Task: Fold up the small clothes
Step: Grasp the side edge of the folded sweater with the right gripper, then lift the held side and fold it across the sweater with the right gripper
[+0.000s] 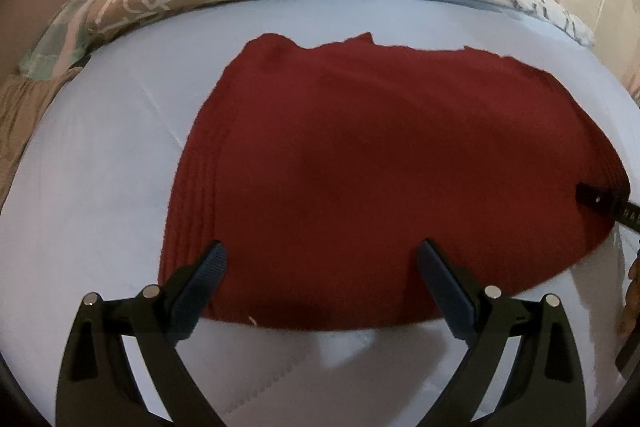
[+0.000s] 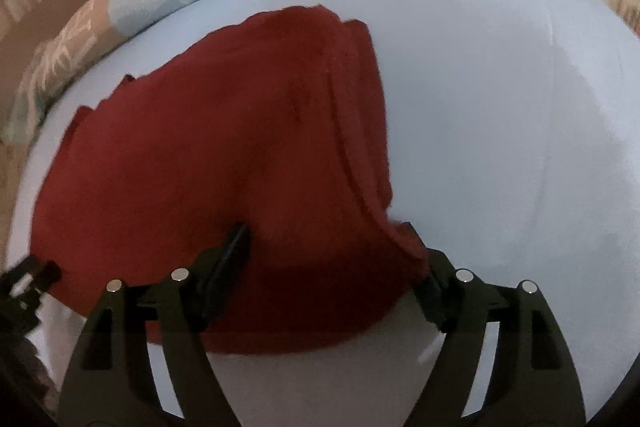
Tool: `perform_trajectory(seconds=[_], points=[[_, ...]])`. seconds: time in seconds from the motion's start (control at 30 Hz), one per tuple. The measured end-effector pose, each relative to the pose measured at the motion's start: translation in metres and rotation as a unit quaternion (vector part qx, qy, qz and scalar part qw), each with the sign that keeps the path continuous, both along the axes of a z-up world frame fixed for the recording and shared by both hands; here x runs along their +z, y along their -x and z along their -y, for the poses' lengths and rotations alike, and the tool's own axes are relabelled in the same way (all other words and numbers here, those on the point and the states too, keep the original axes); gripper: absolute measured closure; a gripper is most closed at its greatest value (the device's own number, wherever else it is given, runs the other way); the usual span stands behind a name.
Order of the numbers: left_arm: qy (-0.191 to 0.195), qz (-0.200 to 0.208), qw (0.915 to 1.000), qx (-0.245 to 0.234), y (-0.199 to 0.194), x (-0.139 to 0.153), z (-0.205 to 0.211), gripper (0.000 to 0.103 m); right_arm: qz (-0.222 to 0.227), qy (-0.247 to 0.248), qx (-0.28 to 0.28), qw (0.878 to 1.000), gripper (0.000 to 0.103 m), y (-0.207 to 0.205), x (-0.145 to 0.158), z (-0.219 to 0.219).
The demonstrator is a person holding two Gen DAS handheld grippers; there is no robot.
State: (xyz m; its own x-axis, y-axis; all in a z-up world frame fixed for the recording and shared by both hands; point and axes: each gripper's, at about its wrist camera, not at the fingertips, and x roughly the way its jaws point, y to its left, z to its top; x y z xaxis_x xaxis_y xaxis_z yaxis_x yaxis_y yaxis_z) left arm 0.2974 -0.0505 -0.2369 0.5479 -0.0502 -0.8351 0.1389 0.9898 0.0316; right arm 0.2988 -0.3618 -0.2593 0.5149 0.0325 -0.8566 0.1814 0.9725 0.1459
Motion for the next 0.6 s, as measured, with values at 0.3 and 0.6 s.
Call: perform_trajectory(seconds=[0.3, 0.6], points=[[-0.013, 0.015, 0.9998, 0.001, -0.003, -0.001, 0.002, 0.007, 0.011, 0.042, 0.024, 0.999, 0.060, 0.000, 0.006, -0.015], [-0.011, 0.009, 0.9999, -0.002, -0.006, -0.004, 0.002, 0.007, 0.043, 0.089, 0.029, 0.995, 0.070, 0.008, 0.028, -0.031]])
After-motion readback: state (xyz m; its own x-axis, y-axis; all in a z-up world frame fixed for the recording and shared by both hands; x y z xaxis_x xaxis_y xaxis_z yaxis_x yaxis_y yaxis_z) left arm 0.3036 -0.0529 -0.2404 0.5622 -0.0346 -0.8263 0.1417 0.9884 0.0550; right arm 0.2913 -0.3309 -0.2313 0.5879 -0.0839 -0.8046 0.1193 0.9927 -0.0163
